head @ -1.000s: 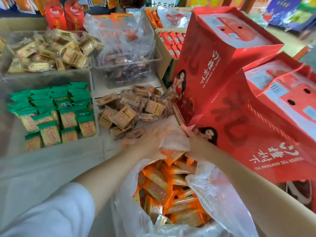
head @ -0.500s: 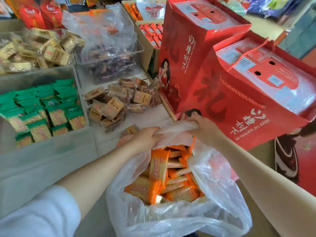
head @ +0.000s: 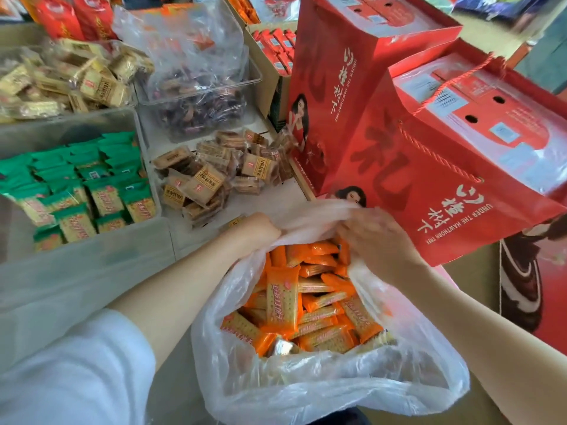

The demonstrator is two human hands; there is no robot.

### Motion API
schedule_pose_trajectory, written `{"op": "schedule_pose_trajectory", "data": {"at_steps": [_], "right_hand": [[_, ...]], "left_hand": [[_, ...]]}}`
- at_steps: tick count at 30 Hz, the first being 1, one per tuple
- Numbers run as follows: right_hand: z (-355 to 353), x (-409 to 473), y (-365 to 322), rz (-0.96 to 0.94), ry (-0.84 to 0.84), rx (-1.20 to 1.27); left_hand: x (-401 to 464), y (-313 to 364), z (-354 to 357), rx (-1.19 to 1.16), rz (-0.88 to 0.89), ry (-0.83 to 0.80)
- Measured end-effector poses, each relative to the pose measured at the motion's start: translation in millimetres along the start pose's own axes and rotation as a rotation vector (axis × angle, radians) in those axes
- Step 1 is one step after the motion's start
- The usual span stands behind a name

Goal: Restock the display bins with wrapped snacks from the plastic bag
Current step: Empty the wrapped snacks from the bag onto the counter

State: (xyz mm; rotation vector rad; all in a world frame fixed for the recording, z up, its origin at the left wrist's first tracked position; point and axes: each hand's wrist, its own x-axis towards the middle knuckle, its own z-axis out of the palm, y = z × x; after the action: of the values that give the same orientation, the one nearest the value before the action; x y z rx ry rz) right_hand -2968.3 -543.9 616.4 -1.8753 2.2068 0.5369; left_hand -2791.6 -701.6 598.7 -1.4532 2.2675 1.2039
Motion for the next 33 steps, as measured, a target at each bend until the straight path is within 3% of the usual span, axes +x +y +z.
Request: {"op": "schedule_pose_trajectory", "data": {"at_steps": [1,3,4,6,7,9,11,14,20,24,26,28,30,31,33], "right_hand": [[1,-2,-4,0.109,-0.021,-0.097],[7,4,-12,0.169,0.108,-0.021],[3,5,-21,0.198,0.127,0.156],[0,5,-35,0.184,0.286,0.398],[-5,3,-44,0.147,0.419,0.453],[-10,0,-57,-0.011,0.493,0.469],[-15,-4,-76,-0.169,0.325,0.420],[-14,-2,-95,-0.199,0.078,0.292],[5,-3,-123,-0.207,-0.067,0.369],[5,0,-118,-0.126,-0.141,0.524],[5,-3,-112,-0.139,-0.181,0.564],[3,-7,-104,-0.141,-0.208,0.616],[0,-9,-93,-0.114,-0.229,0.682],[-4,-9,-88,-0.093,-0.215,0.742],[-12,-5,-76,-0.062,-0.160,0.903]], "left_hand": [[-2,-1,1,0.058,0.031,0.023],[-6,-10,5,0.211,0.080,0.068],[-11,-15,6,0.261,0.100,0.061],[-13,-30,6,0.249,0.088,0.025],[-13,-37,5,0.226,0.082,0.044],[-11,-47,1,0.202,0.026,0.092],[-14,-45,-2,0.112,0.020,0.113],[-22,-39,-3,-0.002,0.012,0.052],[-25,-42,-6,-0.224,0.045,0.108],[-35,-47,-12,-0.316,0.215,0.225],[-44,-52,-17,-0.207,0.410,0.373],[-50,-58,-19,0.073,0.694,0.519],[-54,-64,-17,0.346,0.879,0.488],[-56,-65,-13,0.475,0.896,0.420],[-63,-62,-6,0.723,0.742,0.261]]}}
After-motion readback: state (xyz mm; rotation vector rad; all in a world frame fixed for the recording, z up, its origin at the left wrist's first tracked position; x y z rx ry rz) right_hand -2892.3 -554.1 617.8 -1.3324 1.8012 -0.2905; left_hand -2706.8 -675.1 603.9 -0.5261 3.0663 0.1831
